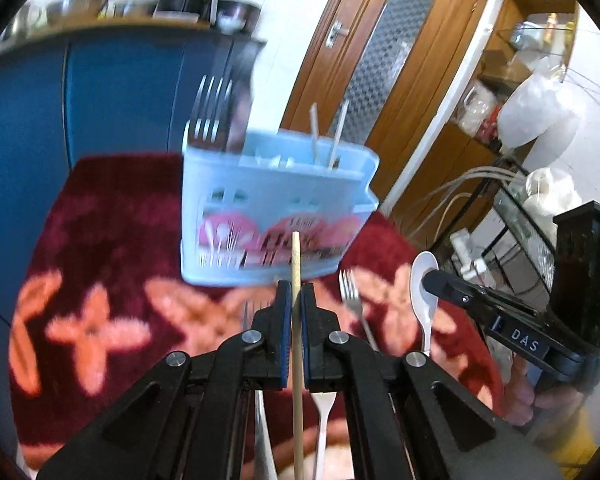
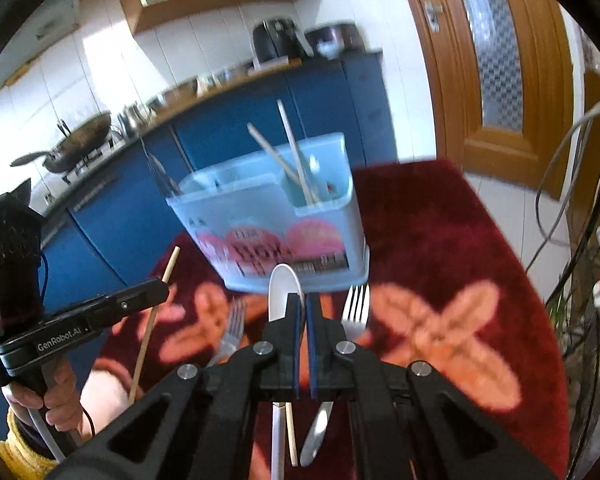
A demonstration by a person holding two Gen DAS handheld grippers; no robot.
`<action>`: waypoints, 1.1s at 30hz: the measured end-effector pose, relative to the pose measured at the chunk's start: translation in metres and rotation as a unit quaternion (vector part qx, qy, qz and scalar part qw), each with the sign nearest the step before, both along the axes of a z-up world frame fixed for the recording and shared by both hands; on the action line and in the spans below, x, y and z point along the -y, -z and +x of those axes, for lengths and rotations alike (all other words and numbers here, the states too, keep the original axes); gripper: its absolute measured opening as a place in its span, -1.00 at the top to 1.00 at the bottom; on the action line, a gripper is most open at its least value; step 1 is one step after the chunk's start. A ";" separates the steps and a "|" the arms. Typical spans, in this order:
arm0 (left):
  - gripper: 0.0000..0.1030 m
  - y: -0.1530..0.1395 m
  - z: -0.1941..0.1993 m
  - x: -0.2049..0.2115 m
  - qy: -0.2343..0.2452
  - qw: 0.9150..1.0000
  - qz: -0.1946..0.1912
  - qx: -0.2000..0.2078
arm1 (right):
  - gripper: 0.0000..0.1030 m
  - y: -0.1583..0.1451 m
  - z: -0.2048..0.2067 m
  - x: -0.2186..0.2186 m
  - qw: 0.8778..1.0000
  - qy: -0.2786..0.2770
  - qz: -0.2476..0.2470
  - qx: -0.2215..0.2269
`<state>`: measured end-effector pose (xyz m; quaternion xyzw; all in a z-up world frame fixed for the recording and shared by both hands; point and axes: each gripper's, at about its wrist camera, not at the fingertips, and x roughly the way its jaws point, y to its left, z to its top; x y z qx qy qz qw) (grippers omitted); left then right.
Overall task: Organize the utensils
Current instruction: 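Lift the chopstick with the left tool toward the Box while the right lifts the spoon, then lower the chopstick into the Box and open the left gripper while the right releases the spoon inside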
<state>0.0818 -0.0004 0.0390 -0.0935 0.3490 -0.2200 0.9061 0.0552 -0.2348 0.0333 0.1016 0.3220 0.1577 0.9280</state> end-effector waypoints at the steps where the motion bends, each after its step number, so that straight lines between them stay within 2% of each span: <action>1: 0.96 -0.004 0.000 0.003 -0.001 1.000 0.001 0.008 | 0.92 -0.005 0.000 0.000 1.000 0.004 0.001 0.013; 9: 0.96 -0.048 0.017 0.025 -0.011 0.996 -0.001 0.086 | 0.92 -0.039 0.014 0.002 0.997 0.016 0.012 0.073; 17: 0.96 -0.087 0.050 0.040 -0.046 0.984 0.003 0.169 | 0.92 -0.070 0.047 0.008 0.992 0.034 0.019 0.119; 21: 0.96 -0.103 0.067 0.039 -0.082 0.974 0.001 0.213 | 0.92 -0.080 0.065 0.010 0.989 0.042 0.013 0.140; 26: 0.95 -0.113 0.085 0.032 -0.133 0.952 0.005 0.274 | 0.92 -0.084 0.086 0.009 0.986 0.050 0.013 0.159; 33: 0.95 -0.104 0.107 0.017 -0.186 0.935 -0.004 0.303 | 0.92 -0.083 0.113 0.005 0.981 0.062 0.009 0.184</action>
